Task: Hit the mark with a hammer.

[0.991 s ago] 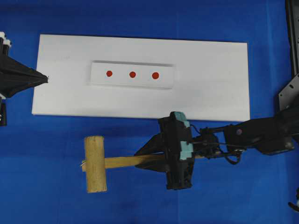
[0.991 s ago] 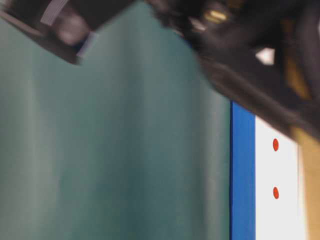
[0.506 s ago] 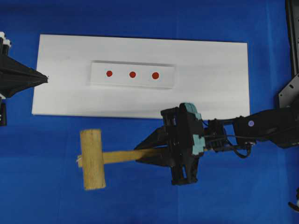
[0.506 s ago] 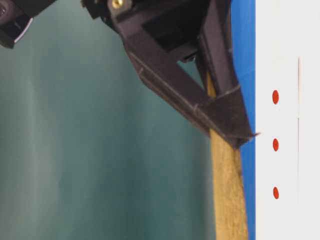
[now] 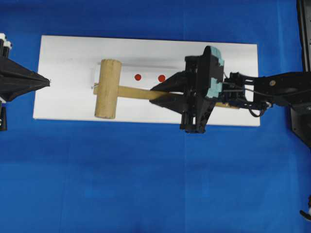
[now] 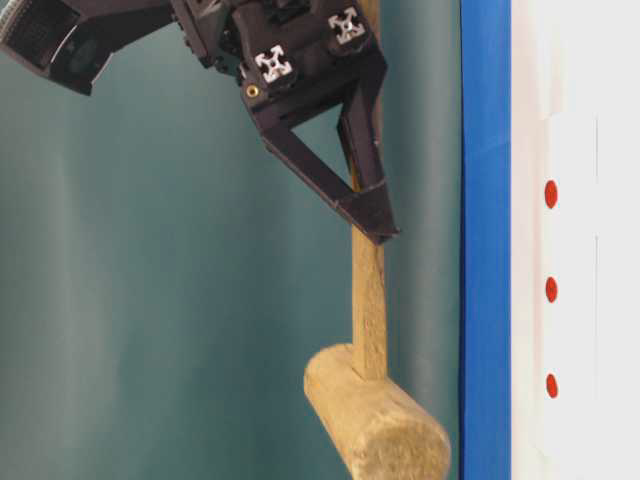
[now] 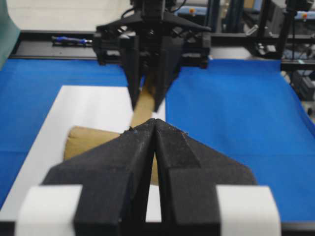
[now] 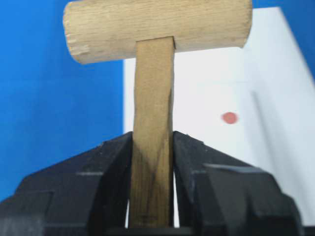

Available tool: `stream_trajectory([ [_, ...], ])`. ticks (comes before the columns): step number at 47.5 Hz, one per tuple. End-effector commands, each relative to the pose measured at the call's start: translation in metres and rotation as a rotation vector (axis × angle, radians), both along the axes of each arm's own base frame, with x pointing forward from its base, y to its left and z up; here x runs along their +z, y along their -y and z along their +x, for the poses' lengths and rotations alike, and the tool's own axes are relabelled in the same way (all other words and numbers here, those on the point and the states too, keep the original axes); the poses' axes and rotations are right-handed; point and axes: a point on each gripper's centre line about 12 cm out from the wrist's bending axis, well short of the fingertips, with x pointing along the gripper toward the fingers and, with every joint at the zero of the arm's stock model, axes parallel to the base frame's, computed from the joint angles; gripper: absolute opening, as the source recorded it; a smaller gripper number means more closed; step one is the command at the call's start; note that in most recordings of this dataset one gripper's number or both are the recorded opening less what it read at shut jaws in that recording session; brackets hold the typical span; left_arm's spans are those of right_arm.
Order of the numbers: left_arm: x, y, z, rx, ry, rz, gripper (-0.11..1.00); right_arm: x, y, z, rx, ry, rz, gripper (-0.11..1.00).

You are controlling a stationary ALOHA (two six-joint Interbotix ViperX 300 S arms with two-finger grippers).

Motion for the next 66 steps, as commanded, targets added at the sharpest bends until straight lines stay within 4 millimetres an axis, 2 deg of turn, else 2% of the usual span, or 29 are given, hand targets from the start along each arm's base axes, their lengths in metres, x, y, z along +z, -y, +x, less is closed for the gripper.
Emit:
stream_trajectory([
  [1, 0.004, 0.000, 0.001, -0.002, 0.009, 0.000, 0.00, 0.016, 0.006, 0.000, -0.014, 0.049, -0.015, 0.10],
  [9, 0.004, 0.001, 0.001, -0.003, 0.011, -0.003, 0.00, 0.019, 0.006, 0.001, 0.002, 0.053, -0.072, 0.10],
  [20, 0.004, 0.001, 0.001, -0.003, 0.009, -0.003, 0.00, 0.029, 0.010, 0.003, 0.052, 0.063, -0.299, 0.10],
  [32, 0.004, 0.000, 0.001, -0.002, 0.012, -0.008, 0.00, 0.047, 0.017, 0.004, 0.078, 0.107, -0.654, 0.10],
  [50, 0.004, 0.000, 0.001, 0.002, 0.009, -0.049, 0.00, 0.064, 0.015, 0.003, 0.082, 0.143, -1.162, 0.10],
  [57, 0.004, -0.001, 0.001, 0.007, 0.011, -0.049, 0.00, 0.068, 0.016, 0.003, 0.064, 0.133, -1.244, 0.10],
  [66, 0.005, -0.003, 0.001, 0.016, 0.015, -0.052, 0.00, 0.068, 0.015, 0.003, 0.065, 0.133, -1.246, 0.10],
])
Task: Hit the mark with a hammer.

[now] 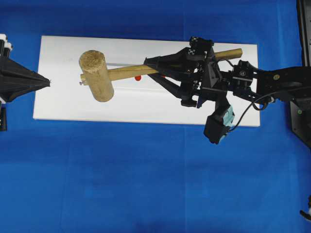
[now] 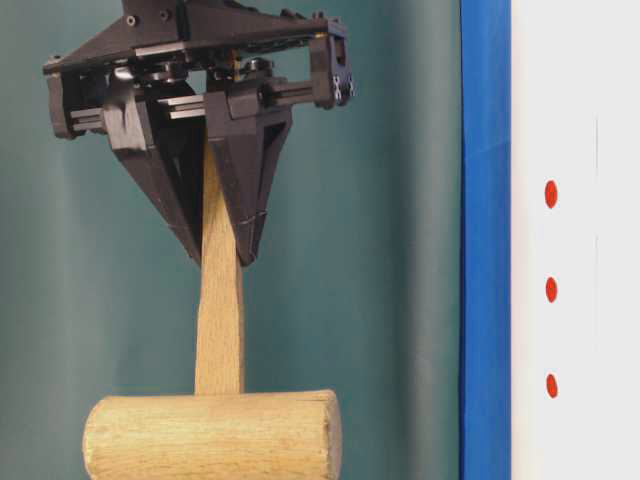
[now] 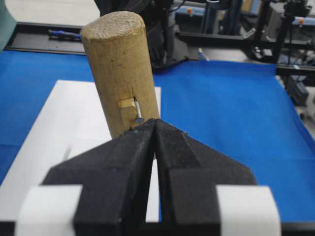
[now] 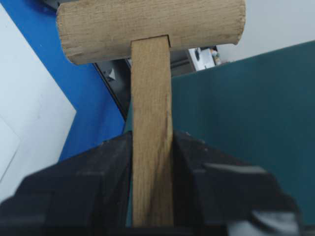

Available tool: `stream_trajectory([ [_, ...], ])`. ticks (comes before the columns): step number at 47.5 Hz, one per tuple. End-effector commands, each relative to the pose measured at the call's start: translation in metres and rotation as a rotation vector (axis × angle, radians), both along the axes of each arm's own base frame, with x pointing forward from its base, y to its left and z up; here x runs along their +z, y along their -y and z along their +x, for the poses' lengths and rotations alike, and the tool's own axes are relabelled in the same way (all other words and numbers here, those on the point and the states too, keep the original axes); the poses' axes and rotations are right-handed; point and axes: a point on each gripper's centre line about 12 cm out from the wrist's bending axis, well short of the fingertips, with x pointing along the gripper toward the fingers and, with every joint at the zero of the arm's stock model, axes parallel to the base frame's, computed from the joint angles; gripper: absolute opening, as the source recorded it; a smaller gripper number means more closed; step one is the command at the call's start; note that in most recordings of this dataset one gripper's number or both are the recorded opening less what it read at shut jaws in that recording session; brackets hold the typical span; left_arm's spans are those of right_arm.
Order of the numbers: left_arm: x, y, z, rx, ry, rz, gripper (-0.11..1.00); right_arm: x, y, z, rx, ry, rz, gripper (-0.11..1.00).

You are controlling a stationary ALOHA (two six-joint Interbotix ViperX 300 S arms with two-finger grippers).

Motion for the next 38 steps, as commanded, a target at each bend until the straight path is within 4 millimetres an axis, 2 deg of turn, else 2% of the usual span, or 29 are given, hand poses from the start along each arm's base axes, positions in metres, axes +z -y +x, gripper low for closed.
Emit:
stream_trajectory([
  [1, 0.005, -0.002, 0.001, 0.011, 0.018, -0.003, 0.00, 0.023, -0.002, 0.001, -0.001, 0.076, 0.000, 0.10],
  [7, 0.005, -0.003, 0.001, 0.014, 0.025, -0.004, 0.01, 0.024, -0.002, 0.001, 0.001, 0.077, 0.000, 0.10],
  [10, 0.006, -0.003, 0.002, 0.014, 0.028, -0.004, 0.08, 0.025, -0.003, 0.001, 0.002, 0.079, -0.001, 0.10],
  [13, 0.005, -0.003, 0.002, 0.015, 0.023, -0.004, 0.22, 0.024, -0.003, 0.001, 0.002, 0.077, -0.001, 0.10],
  [21, 0.003, -0.003, 0.004, 0.015, 0.020, -0.004, 0.74, 0.024, -0.003, 0.001, 0.002, 0.077, -0.003, 0.10],
  [25, 0.004, -0.003, 0.006, 0.015, 0.034, -0.006, 0.90, 0.025, -0.003, 0.001, 0.002, 0.078, -0.003, 0.10],
  [33, 0.005, -0.007, 0.012, 0.033, 0.062, -0.034, 0.92, 0.025, -0.003, 0.002, 0.003, 0.077, -0.002, 0.10],
  [38, 0.001, -0.011, 0.023, 0.050, 0.054, -0.072, 0.92, 0.025, -0.003, 0.002, 0.004, 0.076, -0.002, 0.10],
])
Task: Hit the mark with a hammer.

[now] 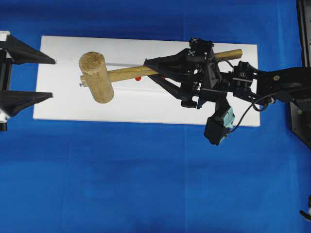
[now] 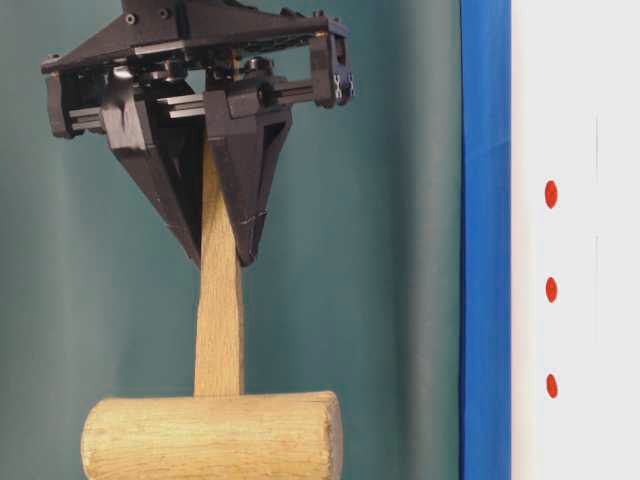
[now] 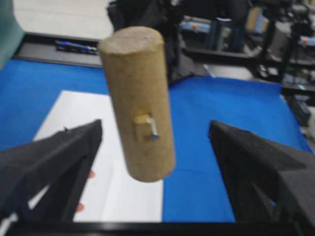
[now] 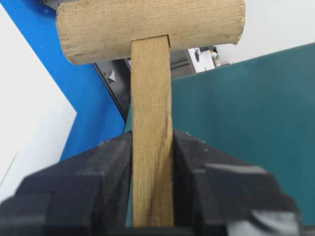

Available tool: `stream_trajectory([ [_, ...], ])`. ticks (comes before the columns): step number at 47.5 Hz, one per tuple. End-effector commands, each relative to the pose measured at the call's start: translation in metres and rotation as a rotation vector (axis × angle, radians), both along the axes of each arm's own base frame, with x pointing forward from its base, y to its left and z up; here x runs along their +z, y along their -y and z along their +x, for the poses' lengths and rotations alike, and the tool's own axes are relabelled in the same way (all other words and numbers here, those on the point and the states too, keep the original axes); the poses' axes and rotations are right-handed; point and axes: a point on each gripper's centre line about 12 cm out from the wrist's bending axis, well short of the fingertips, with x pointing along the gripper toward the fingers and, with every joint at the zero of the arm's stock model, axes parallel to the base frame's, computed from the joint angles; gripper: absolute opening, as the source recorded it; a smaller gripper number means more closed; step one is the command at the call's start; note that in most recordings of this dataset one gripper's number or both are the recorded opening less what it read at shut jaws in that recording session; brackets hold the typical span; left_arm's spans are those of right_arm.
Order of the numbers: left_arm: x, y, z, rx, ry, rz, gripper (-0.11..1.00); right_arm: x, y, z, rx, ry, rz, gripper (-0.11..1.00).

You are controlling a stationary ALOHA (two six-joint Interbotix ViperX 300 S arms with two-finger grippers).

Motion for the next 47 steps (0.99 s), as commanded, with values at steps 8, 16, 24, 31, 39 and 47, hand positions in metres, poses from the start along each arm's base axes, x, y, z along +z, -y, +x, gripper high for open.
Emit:
stream_trajectory([
  [8, 0.000, -0.006, 0.034, 0.020, 0.002, -0.048, 0.92, 0.026, -0.001, 0.002, -0.002, 0.081, 0.003, 0.10],
  [16, -0.003, -0.008, 0.062, 0.023, -0.005, -0.048, 0.92, 0.025, -0.001, 0.002, 0.000, 0.071, 0.005, 0.10],
  [24, -0.002, -0.009, 0.088, 0.024, -0.019, -0.048, 0.92, 0.024, -0.001, 0.002, 0.001, 0.068, 0.005, 0.10],
  [31, -0.002, -0.010, 0.101, 0.024, -0.025, -0.047, 0.92, 0.024, 0.000, 0.002, -0.001, 0.068, 0.005, 0.10],
  [39, -0.001, -0.010, 0.104, 0.024, -0.030, -0.046, 0.91, 0.025, 0.000, 0.002, -0.001, 0.070, 0.005, 0.10],
  [47, -0.005, -0.010, 0.103, 0.023, -0.058, -0.049, 0.67, 0.024, 0.000, 0.002, -0.001, 0.068, 0.005, 0.10],
])
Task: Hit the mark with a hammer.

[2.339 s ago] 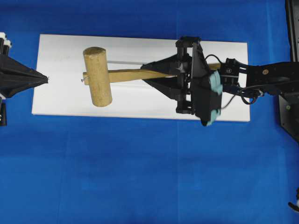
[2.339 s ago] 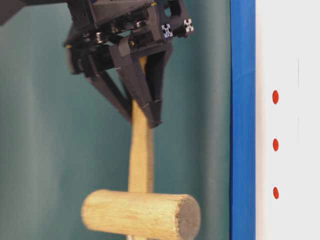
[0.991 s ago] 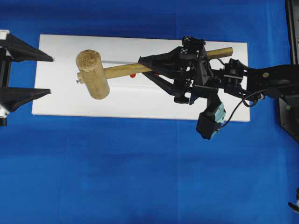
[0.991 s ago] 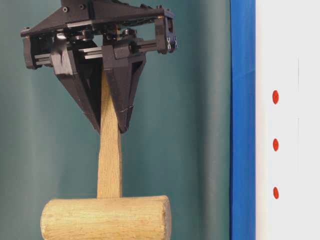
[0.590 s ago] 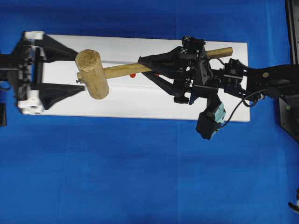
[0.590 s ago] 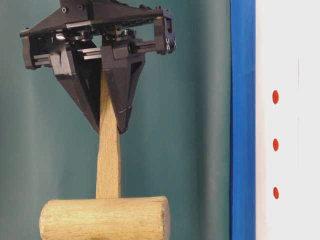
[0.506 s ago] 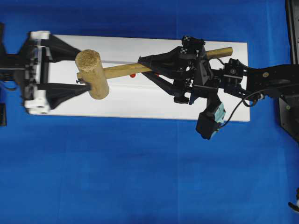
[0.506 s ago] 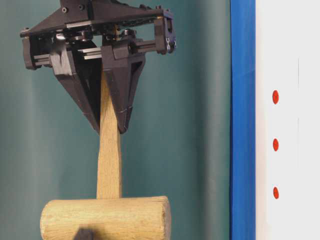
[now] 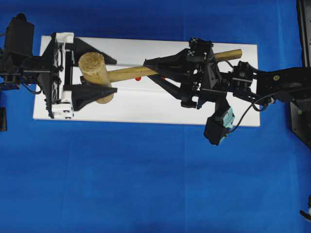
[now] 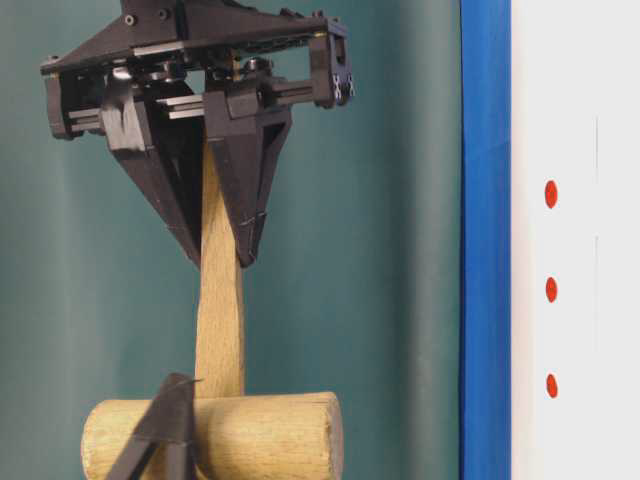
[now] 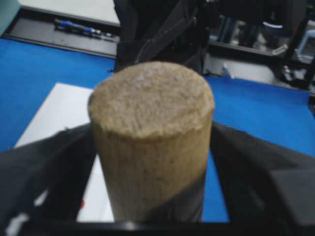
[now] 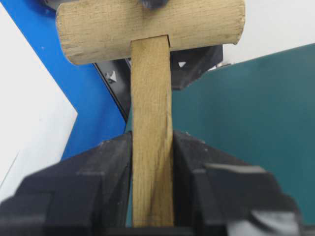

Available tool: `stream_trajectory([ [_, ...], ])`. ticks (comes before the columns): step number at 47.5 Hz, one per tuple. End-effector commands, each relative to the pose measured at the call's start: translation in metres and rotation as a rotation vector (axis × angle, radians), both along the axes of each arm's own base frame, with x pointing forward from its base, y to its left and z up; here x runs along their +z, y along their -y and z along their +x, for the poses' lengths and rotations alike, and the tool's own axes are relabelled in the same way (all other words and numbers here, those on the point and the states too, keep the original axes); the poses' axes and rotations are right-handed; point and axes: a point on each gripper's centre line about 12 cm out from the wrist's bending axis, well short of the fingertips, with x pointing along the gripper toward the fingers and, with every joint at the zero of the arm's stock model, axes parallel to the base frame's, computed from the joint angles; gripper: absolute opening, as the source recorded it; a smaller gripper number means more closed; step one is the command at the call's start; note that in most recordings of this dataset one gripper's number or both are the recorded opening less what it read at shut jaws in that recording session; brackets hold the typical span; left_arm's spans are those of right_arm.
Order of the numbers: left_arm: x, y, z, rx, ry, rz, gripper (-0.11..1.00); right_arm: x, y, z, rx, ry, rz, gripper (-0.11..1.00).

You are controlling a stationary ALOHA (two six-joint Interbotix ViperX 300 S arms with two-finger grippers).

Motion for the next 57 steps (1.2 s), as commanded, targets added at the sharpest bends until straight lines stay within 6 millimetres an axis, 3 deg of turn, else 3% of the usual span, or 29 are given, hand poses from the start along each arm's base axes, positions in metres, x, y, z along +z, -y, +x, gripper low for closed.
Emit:
stream_trajectory([
  [1, 0.0097, -0.0005, 0.0018, 0.001, 0.021, 0.002, 0.61, 0.0246, -0.0002, 0.0018, -0.001, 0.072, 0.003, 0.10],
  [4, 0.0094, -0.0004, 0.0013, 0.000, 0.019, 0.010, 0.43, 0.0246, -0.0002, 0.0018, -0.001, 0.072, 0.003, 0.10],
  [28, 0.0077, 0.0002, 0.0001, -0.003, 0.010, 0.014, 0.44, 0.0203, 0.0041, 0.0055, 0.010, -0.014, 0.028, 0.11],
  [31, 0.0082, 0.0002, -0.0001, -0.003, 0.011, 0.015, 0.44, 0.0207, 0.0035, 0.0066, 0.014, -0.023, 0.032, 0.21],
  [41, 0.0070, 0.0004, -0.0001, -0.004, 0.007, 0.019, 0.44, 0.0206, 0.0033, 0.0056, 0.013, -0.018, 0.031, 0.82],
  [44, 0.0077, 0.0003, -0.0003, -0.004, 0.010, 0.018, 0.44, 0.0227, 0.0032, 0.0047, 0.013, -0.013, 0.031, 0.94],
  [52, 0.0068, 0.0018, -0.0010, -0.011, 0.005, 0.045, 0.44, 0.0237, 0.0023, 0.0011, 0.012, -0.028, 0.073, 0.98],
  [57, 0.0076, 0.0047, -0.0020, -0.023, 0.004, 0.088, 0.44, 0.0255, 0.0048, 0.0008, -0.025, -0.040, 0.234, 0.98],
])
